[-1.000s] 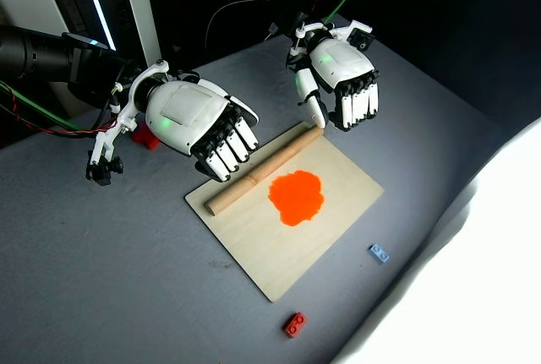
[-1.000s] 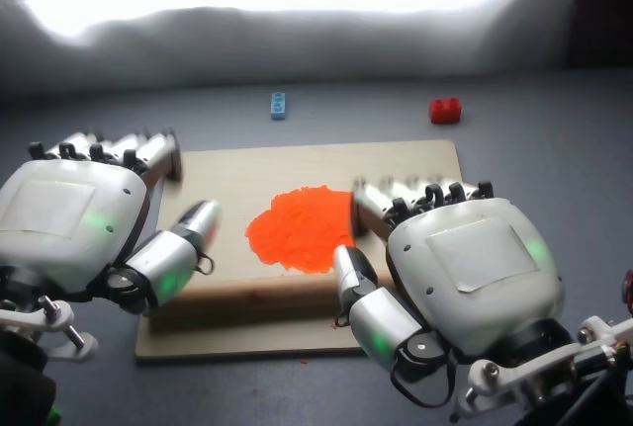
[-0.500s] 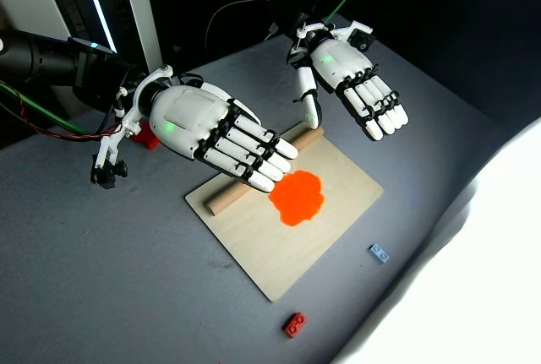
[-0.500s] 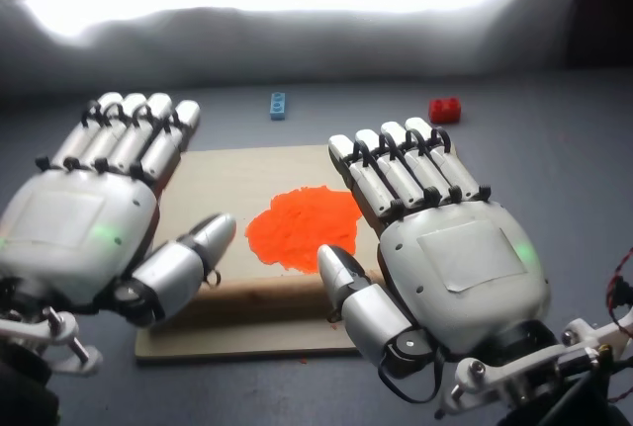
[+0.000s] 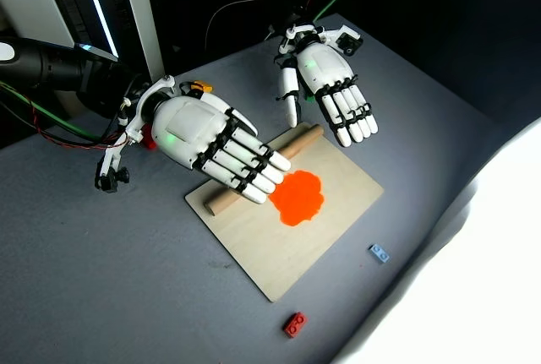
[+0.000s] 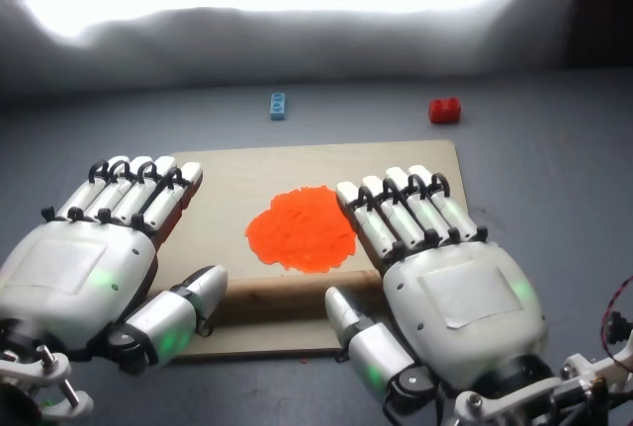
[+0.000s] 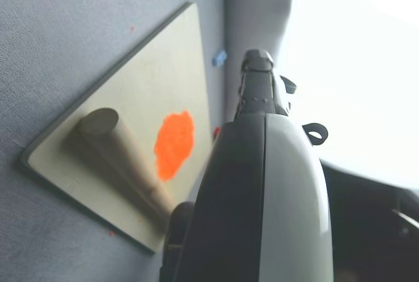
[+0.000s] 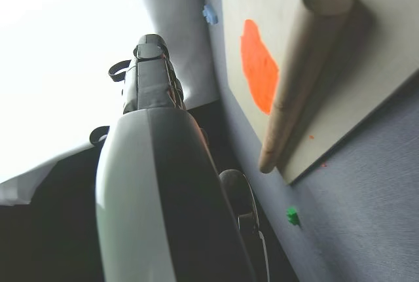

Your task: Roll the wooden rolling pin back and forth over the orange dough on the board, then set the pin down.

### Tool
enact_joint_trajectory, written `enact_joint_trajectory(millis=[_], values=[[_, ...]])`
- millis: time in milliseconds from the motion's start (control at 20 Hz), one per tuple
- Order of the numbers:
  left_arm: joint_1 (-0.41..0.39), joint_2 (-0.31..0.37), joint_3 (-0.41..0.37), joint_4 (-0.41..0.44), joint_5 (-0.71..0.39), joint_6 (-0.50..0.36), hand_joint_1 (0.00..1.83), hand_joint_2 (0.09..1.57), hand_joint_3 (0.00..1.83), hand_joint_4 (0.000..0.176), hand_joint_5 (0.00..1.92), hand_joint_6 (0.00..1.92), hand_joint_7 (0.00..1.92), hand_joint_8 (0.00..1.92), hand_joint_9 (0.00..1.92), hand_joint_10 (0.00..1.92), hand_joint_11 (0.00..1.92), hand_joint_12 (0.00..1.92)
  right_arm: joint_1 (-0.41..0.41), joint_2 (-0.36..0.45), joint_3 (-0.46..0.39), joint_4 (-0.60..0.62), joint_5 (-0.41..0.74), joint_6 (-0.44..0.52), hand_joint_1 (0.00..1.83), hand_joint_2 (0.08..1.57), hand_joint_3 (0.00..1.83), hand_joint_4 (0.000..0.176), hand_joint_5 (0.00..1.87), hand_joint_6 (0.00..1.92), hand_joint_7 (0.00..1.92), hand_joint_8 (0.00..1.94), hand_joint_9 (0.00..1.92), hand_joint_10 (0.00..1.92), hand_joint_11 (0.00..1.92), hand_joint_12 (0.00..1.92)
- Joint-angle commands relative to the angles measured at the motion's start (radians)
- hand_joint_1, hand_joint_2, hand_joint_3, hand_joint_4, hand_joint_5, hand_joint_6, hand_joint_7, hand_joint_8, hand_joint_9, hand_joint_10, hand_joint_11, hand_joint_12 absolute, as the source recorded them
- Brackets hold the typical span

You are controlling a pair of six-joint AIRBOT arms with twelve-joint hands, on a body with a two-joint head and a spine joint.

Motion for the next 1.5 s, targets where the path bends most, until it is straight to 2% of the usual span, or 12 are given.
enact_joint_trajectory(millis=[0, 400, 950, 1450], values=[[0.000, -0.004, 0.005, 0.039, -0.104, -0.004, 0.00, 1.42, 0.02, 0.000, 0.02, 0.00, 0.01, 0.00, 0.00, 0.00, 0.01, 0.03, -0.003, -0.003, 0.006, -0.094, -0.079, -0.008, 0.00, 1.50, 0.06, 0.000, 0.05, 0.03, 0.05, 0.00, 0.00, 0.00, 0.00, 0.00], [0.001, -0.079, 0.031, 0.028, -0.158, -0.017, 0.00, 1.43, 0.01, 0.000, 0.02, 0.01, 0.01, 0.00, 0.00, 0.00, 0.00, 0.04, -0.038, -0.073, 0.106, -0.094, -0.093, -0.016, 0.00, 1.51, 0.05, 0.000, 0.05, 0.02, 0.04, 0.00, 0.00, 0.00, 0.00, 0.00], [0.045, -0.116, 0.068, 0.024, -0.195, -0.078, 0.00, 1.44, 0.01, 0.000, 0.02, 0.00, 0.01, 0.00, 0.00, 0.00, 0.00, 0.06, -0.025, -0.080, 0.125, -0.056, -0.046, -0.032, 0.00, 1.51, 0.04, 0.000, 0.08, 0.03, 0.05, 0.01, 0.00, 0.00, 0.00, 0.00], [0.044, -0.161, 0.098, 0.024, -0.198, -0.078, 0.00, 1.44, 0.00, 0.000, 0.03, 0.00, 0.01, 0.00, 0.00, 0.00, 0.00, 0.09, -0.013, -0.105, 0.177, -0.056, -0.054, -0.017, 0.00, 1.50, 0.03, 0.000, 0.07, 0.02, 0.05, 0.01, 0.00, 0.00, 0.00, 0.00]])
